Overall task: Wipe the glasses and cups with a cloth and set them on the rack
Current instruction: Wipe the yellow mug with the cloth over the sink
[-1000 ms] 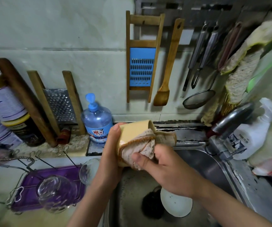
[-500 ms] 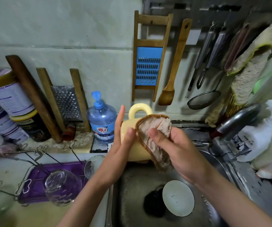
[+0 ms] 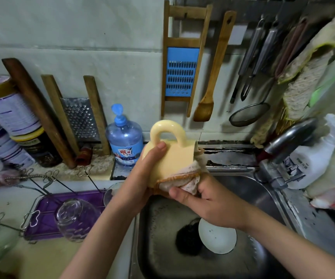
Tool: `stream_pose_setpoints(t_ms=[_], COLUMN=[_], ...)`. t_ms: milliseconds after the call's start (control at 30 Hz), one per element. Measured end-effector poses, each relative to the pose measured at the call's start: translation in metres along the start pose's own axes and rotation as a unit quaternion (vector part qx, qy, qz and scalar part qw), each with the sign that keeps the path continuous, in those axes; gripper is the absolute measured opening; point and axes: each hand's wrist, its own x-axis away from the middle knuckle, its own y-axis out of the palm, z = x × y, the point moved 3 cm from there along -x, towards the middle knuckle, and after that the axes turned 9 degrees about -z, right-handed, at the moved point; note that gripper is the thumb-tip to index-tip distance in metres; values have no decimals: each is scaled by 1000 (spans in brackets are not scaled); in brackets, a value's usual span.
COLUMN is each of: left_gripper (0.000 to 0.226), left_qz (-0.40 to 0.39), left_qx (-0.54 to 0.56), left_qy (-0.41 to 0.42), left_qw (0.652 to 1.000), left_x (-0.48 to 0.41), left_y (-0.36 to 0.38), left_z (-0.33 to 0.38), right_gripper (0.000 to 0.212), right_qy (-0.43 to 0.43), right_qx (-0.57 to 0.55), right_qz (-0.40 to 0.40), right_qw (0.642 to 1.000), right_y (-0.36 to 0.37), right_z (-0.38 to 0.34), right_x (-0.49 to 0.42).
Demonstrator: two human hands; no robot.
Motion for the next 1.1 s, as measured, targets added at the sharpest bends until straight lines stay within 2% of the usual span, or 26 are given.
stream_pose_setpoints(t_ms=[100,133,200,233,300,367,400,433,467,500,567,633,700,733,767,800,833,867,900,933,967,1033,1100], left_gripper=[62,71,78,79,78,79,82,85,85,82,74,68,73,77,78,74,67,59,53,49,45,41,42], left_qz=[20,19,20,22,32,41,40,38,35,29,12,11,26,32,35,35,31,23,17,14,13,18,27], left_qx=[-74,-112,-172,-183,-181,-161,-141,-115,-82,-45,17,32,18,7,-2,-13,-24,-30,-31,-35,-46,-53,-29], left_qy=[46,67,117,139,157,153,135,107,78,50,17,8,-1,-7,-15,-23,-34,-48,-58,-60,-58,-48,-37], left_qw=[996,991,978,973,970,974,980,987,993,997,1000,999,999,999,999,999,999,998,998,997,997,997,999], left_x=[2,3,6,6,5,4,3,2,2,2,2,3,5,5,5,4,4,4,3,2,2,1,2], left_y=[-7,-8,-6,-5,-7,-9,-9,-9,-7,-6,-5,-6,-8,-9,-11,-13,-14,-14,-15,-17,-18,-15,-12], left_z=[1,3,8,10,9,6,4,1,-1,-4,-8,-10,-12,-12,-12,-13,-12,-11,-11,-11,-11,-11,-11], right_gripper=[30,28,27,27,33,40,41,37,31,24,15,25,33,33,30,28,25,23,21,19,20,25,26], right_qy=[-23,-24,-38,-54,-78,-83,-75,-57,-35,-18,2,4,-28,-65,-107,-150,-179,-180,-168,-159,-147,-149,-136], right_qx=[-153,-254,-439,-483,-517,-510,-471,-395,-286,-179,-16,107,174,226,319,431,541,619,657,658,628,499,275], right_qz=[-20,-5,28,50,58,39,32,32,35,32,14,7,-8,-23,-34,-34,-26,-22,-18,-13,-12,-9,-7], right_qw=[988,967,897,873,850,856,878,916,957,983,1000,994,984,972,941,889,822,764,734,736,764,853,952], right_y=[-1,-4,-11,-15,-20,-18,-15,-12,-8,-5,-1,-1,-4,-5,-7,-8,-9,-9,-9,-7,-5,-2,0], right_z=[-14,-22,-29,-30,-33,-34,-34,-32,-30,-29,-22,-10,-2,2,7,12,18,25,29,31,30,22,8], right_x=[1,0,-2,-2,-2,0,1,3,4,4,3,2,1,1,0,-2,-3,-5,-6,-7,-7,-3,1])
